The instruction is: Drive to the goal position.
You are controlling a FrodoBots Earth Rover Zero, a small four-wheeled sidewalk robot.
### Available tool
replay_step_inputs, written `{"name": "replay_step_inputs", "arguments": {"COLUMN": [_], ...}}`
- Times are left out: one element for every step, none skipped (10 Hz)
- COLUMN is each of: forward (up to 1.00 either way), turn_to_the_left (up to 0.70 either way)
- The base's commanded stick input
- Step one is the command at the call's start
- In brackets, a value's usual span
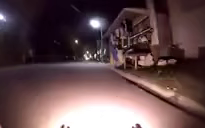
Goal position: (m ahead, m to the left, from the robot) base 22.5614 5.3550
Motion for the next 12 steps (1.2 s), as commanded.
{"name": "replay_step_inputs", "arguments": {"forward": [0.85, 0.85, 0.85, 0.85, 0.85, 0.85, 0.85, 0.85, 0.85, 0.85, 0.85, 0.85], "turn_to_the_left": [0.0, 0.0, 0.0, 0.0, 0.0, 0.0, 0.0, 0.0, 0.0, 0.0, 0.0, 0.0]}}
